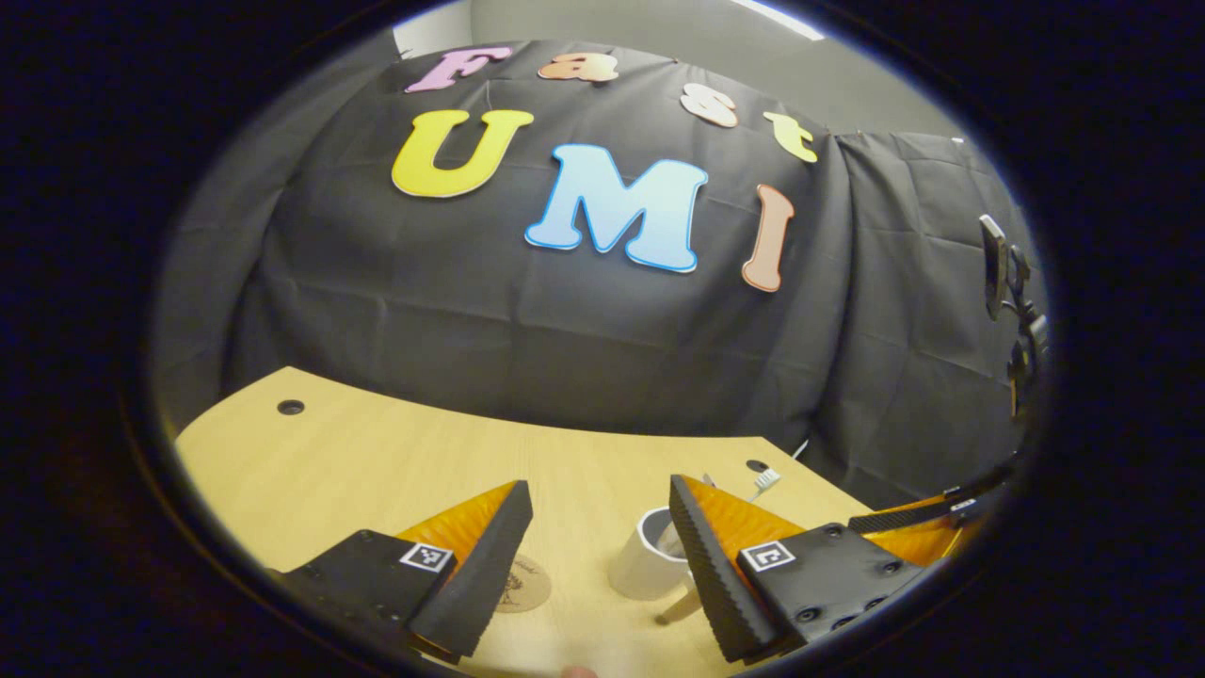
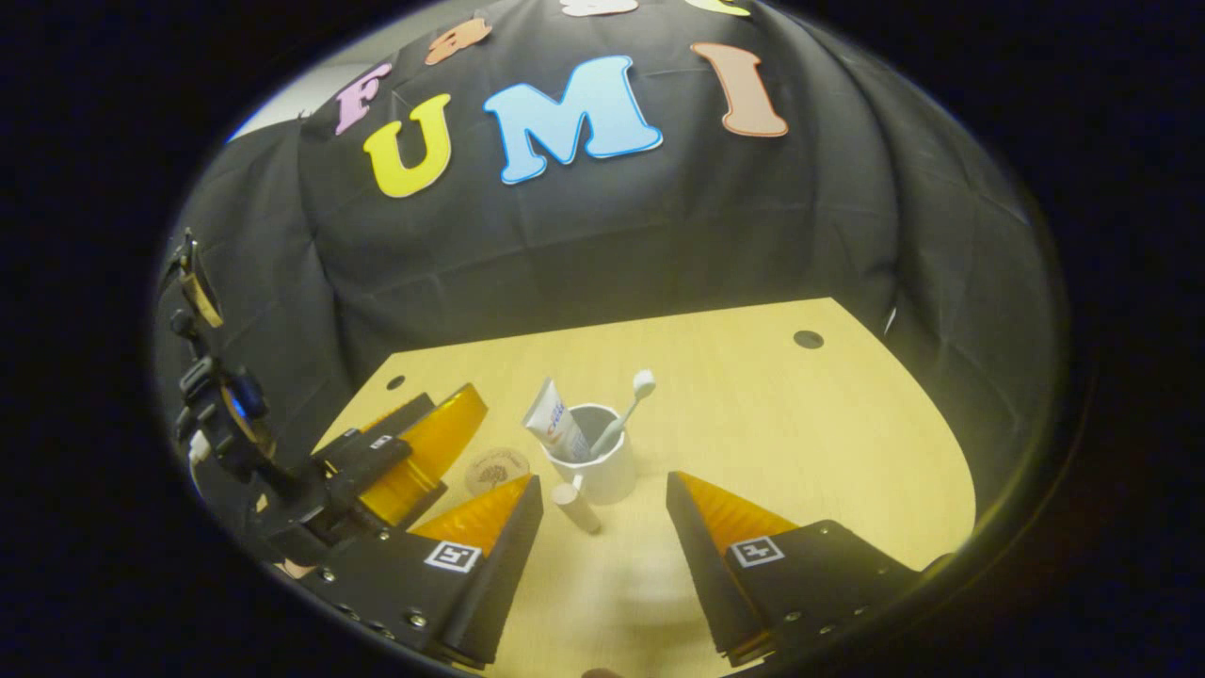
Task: Put the toothbrush and toothpaste on the desktop into the cup, then pick up the cup and place it on the coaster on the desktop.
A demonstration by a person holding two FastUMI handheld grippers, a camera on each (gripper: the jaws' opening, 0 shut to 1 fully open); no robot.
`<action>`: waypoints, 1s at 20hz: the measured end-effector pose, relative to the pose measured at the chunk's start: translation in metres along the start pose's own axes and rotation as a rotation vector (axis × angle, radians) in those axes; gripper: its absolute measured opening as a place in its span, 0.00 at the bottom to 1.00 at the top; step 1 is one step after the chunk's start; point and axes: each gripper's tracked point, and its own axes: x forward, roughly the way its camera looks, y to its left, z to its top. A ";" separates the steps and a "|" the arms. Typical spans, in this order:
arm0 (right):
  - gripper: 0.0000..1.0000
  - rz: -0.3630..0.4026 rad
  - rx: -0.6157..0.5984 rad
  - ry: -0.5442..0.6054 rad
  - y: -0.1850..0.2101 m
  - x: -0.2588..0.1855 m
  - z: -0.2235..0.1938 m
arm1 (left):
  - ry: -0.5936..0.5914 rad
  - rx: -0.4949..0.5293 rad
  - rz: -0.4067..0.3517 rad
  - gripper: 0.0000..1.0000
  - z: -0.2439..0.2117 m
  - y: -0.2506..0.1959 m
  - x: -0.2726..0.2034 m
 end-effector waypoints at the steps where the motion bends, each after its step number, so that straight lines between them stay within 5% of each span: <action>1: 0.81 0.003 -0.002 0.022 0.004 0.005 -0.002 | 0.000 0.008 0.009 0.99 0.002 0.002 -0.006; 12: 0.81 -0.098 -0.032 0.269 0.013 0.054 -0.029 | 0.002 0.084 0.060 0.96 0.011 0.018 -0.057; 20: 0.80 -0.190 -0.057 0.466 0.011 0.083 -0.054 | 0.042 0.101 -0.003 0.96 0.003 0.030 -0.066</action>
